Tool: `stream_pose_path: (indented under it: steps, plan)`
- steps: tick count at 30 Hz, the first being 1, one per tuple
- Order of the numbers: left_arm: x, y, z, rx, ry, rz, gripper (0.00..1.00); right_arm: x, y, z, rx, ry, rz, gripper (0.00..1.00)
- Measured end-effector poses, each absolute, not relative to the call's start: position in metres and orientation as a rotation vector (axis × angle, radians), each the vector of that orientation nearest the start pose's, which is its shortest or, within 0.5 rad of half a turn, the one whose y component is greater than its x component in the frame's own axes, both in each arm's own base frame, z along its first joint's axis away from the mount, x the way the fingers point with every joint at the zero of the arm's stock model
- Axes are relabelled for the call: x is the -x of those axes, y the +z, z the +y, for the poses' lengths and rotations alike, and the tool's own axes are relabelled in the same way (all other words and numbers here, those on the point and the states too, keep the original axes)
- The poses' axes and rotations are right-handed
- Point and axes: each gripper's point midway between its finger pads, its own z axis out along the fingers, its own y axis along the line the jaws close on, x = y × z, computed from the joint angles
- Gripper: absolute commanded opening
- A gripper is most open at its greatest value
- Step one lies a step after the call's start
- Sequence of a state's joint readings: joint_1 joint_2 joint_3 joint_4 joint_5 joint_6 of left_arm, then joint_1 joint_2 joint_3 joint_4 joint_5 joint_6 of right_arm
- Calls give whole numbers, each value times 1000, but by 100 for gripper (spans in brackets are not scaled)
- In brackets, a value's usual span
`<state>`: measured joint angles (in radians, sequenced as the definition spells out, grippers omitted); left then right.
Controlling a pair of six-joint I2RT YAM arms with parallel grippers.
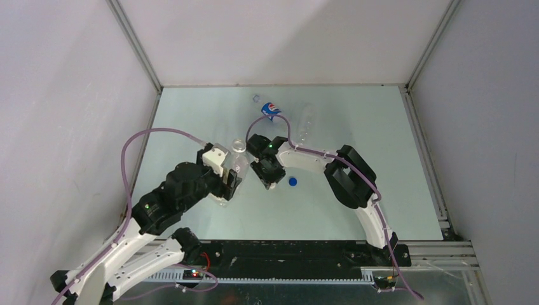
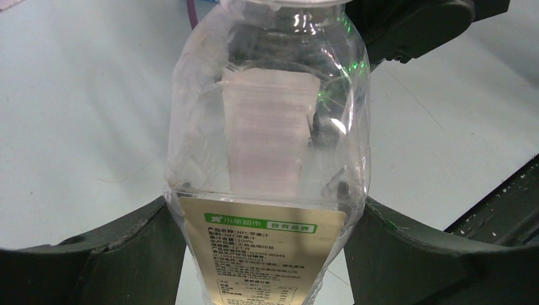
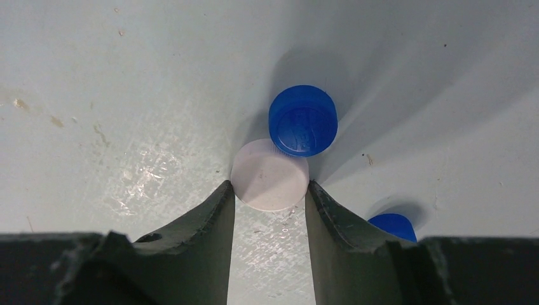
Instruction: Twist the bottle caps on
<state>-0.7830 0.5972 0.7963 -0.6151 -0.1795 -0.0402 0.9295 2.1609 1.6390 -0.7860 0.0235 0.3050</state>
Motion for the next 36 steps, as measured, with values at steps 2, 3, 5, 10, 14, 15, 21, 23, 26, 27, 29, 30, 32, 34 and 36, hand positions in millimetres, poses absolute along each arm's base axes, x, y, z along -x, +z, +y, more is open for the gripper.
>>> stream_pose_path:
  steps: [2, 3, 5, 10, 14, 15, 21, 23, 26, 27, 29, 30, 32, 34, 36]
  plan:
    - [-190, 229, -150, -625, -363, 1907, 0, -254, 11, 355, 886, 200, 2766, 34]
    - [-190, 228, -151, -633, -367, 1911, 0, -254, 11, 356, 888, 206, 2764, 33]
    - [-189, 226, -154, -651, -377, 1917, 0, -253, 12, 356, 890, 225, 2756, 29]
    - [-189, 221, -161, -700, -386, 1930, 0, -243, 29, 348, 905, 308, 2726, 23]
    - [-192, 223, -167, -751, -381, 1931, 0, -238, 60, 337, 910, 417, 2654, 21]
    - [-193, 222, -168, -767, -379, 1933, 0, -238, 68, 334, 907, 441, 2632, 21]
    - [-199, 212, -170, -853, -380, 1956, 0, -235, 105, 302, 891, 571, 2531, 20]
    - [-199, 207, -170, -893, -387, 1966, 0, -234, 116, 291, 883, 604, 2500, 20]
    - [-196, 200, -173, -962, -412, 1969, 0, -232, 139, 275, 883, 665, 2423, 20]
    - [-194, 197, -175, -1005, -428, 1967, 0, -230, 151, 271, 892, 693, 2382, 20]
    - [-191, 192, -180, -1065, -453, 1966, 0, -226, 168, 269, 911, 731, 2316, 20]
    - [-189, 189, -183, -1103, -467, 1966, 0, -224, 179, 269, 928, 753, 2270, 20]
    - [-185, 184, -189, -1176, -503, 1960, 0, -217, 201, 268, 965, 794, 2178, 21]
    - [-182, 181, -195, -1235, -539, 1945, 0, -209, 222, 268, 1005, 838, 2081, 21]
    - [-178, 180, -199, -1293, -569, 1928, 0, -200, 241, 268, 1042, 875, 1990, 24]
